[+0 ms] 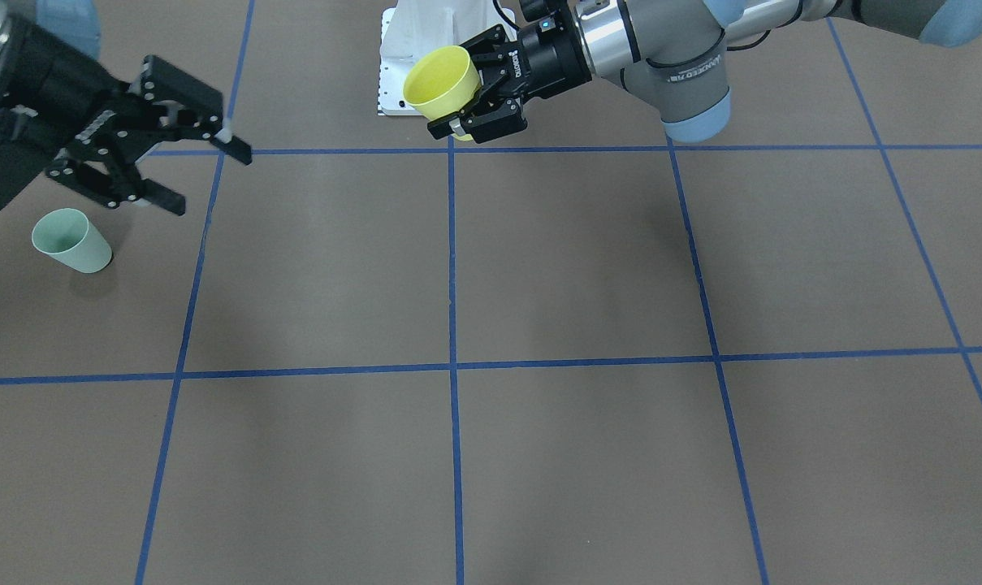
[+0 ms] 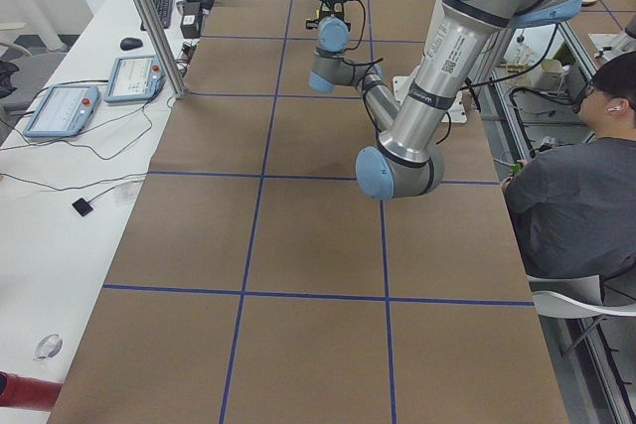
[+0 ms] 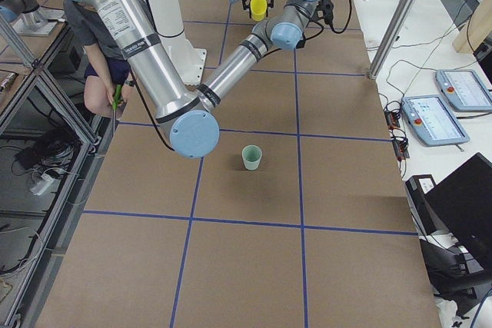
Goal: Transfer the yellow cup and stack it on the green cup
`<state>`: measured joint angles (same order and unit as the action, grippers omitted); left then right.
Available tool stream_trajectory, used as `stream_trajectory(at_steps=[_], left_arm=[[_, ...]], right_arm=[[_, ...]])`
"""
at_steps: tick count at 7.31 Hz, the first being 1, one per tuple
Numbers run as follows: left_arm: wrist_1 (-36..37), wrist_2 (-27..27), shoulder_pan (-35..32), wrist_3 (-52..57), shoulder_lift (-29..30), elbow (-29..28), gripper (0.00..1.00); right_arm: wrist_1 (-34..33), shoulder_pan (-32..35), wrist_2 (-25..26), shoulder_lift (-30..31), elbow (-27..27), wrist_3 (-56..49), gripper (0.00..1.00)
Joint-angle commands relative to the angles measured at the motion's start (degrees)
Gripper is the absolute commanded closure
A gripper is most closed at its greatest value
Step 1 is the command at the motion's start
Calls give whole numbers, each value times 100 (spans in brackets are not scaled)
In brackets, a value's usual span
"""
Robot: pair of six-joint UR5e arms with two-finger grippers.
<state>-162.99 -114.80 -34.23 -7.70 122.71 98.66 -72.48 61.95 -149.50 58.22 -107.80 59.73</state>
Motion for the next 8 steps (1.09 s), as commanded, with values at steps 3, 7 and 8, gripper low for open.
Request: stream_trajectory(at_steps=[3,7,8], left_arm=[[-136,414,-40,-57,-28,-75,100],[-145,414,-40,-373,-63,-75,100],[-223,414,-40,-390,-63,-75,100]], right_arm=[[6,-1280,1228,-468,-769,2338,3],[-21,-1501,1615,-452,-707,2368,4],[-29,-1589,1774,-425,-699,2368,4]])
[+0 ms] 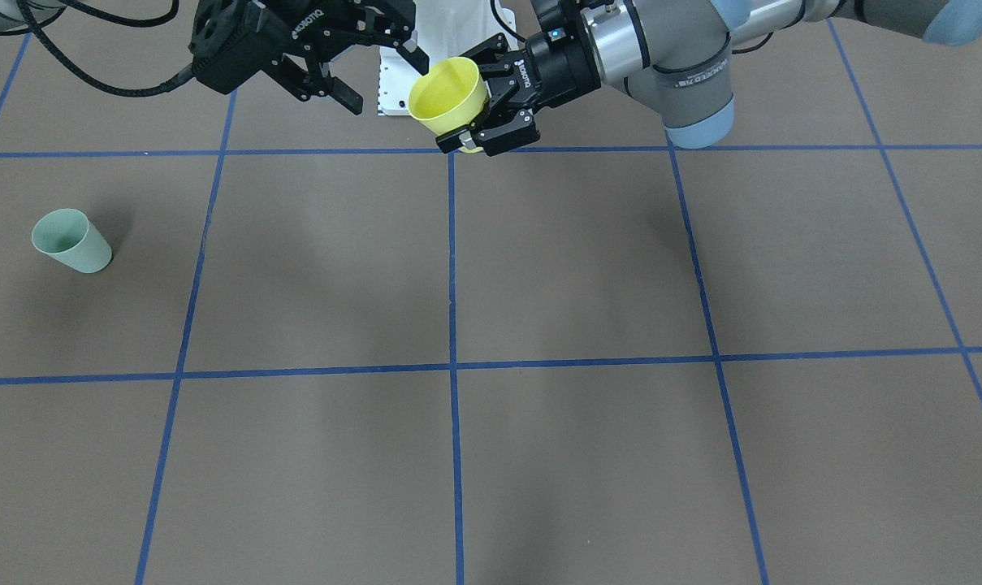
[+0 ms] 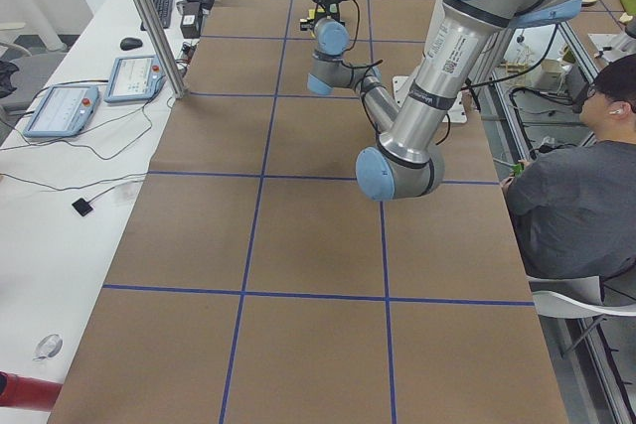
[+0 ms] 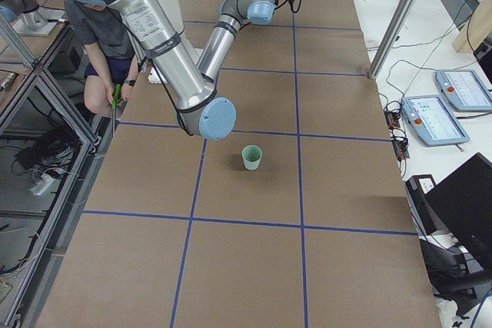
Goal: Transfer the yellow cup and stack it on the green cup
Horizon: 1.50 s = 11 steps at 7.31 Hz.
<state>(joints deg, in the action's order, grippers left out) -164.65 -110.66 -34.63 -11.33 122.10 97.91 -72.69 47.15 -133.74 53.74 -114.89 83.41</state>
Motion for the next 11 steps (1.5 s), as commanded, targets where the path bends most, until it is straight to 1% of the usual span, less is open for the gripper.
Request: stream_trajectory(at_steps=[1,4,9,11], left_arm=[[-68,0,0,-27,-2,0,100],[-68,0,0,-27,-2,9,100],[-68,0,0,-27,-10,0,100],[-76,-8,8,-27,-19,0,100]], right_arm=[[-17,-153,216,40,19,0,4],[-148,-206,295,58,46,0,8],[-157,-329,339,41,37,-61,8],[-192,-338,243,32,72,-341,7]])
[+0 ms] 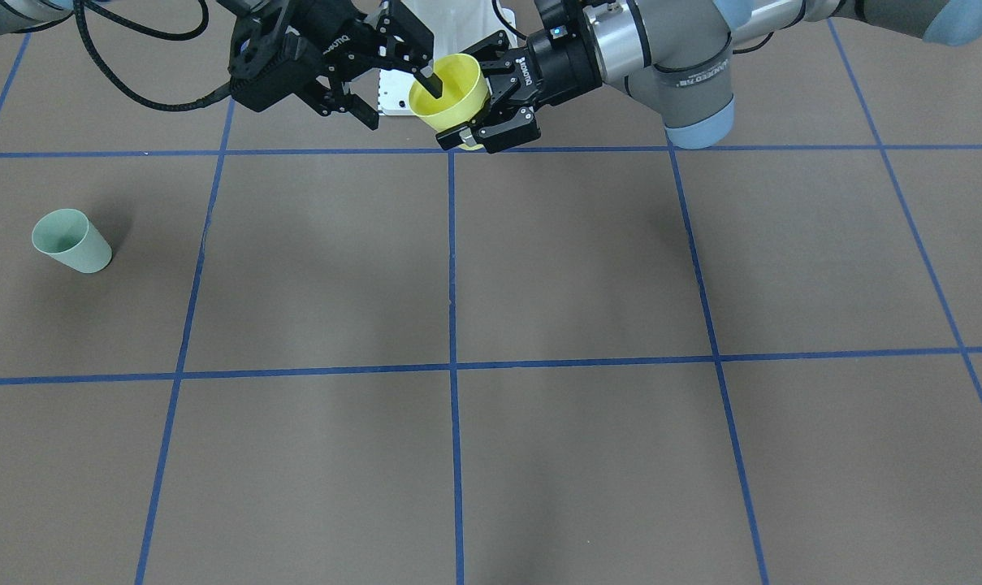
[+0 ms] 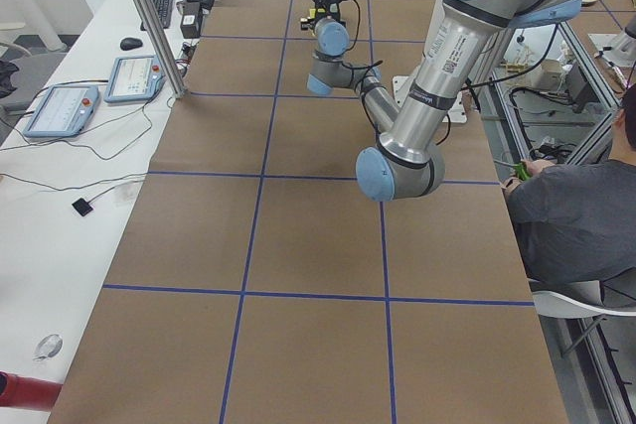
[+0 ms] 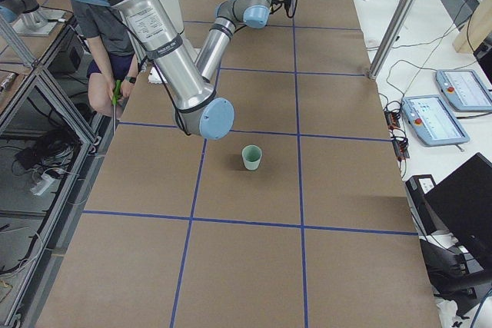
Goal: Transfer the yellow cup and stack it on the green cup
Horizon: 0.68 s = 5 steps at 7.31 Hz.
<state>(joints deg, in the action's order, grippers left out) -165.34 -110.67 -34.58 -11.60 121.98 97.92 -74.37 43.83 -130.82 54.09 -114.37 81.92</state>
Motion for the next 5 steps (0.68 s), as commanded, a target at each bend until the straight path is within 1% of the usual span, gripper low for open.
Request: stream_trajectory(at_steps=[1,4,5], left_arm=[[-7,-7,4,0,-7,-1,100],[-7,-16,13,0,-16,8,100],[-7,-16,13,0,-16,8,100]], right_arm=[[-225,-6,-92,-48,38,-333,6],[-368,-6,-312,-66,47,-475,7],[-376,-6,-321,-92,47,-466,14]])
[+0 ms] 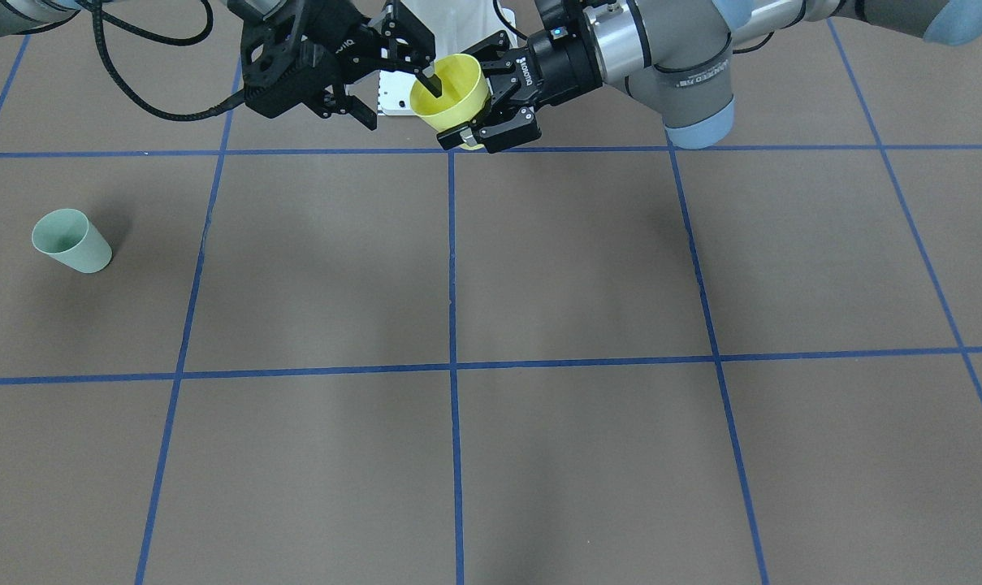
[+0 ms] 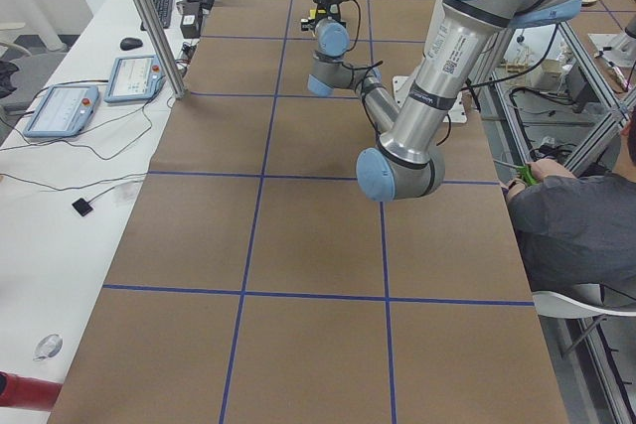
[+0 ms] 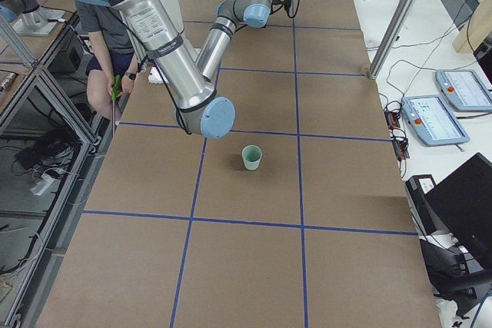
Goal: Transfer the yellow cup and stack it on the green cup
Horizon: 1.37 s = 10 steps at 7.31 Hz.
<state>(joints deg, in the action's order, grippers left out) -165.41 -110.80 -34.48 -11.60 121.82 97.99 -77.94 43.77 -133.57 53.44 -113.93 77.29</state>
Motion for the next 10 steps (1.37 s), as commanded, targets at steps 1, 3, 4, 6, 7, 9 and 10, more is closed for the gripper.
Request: stream_trajectory(at_steps=[1,3,4,6,7,9,10], left_arm=[[-52,5,3,0,0,-16,100],[-62,5,3,0,-9,-17,100],[-62,5,3,0,-9,-25,99],[-62,-3,12,9,-9,-25,98],[-62,-3,20,9,-9,-25,98],[-62,-3,20,18,-9,-17,87],[-62,5,20,26,0,-17,52]], right_arm=[[-37,0,-38,-70,2,-4,22],[-45,0,-29,-123,2,-4,36],[-46,0,-20,-132,11,-4,49],[-46,0,-20,-219,142,-4,61],[-46,0,-20,-246,186,-4,61],[-54,0,-20,-246,187,-4,92],[-63,0,-3,-255,178,-4,100]])
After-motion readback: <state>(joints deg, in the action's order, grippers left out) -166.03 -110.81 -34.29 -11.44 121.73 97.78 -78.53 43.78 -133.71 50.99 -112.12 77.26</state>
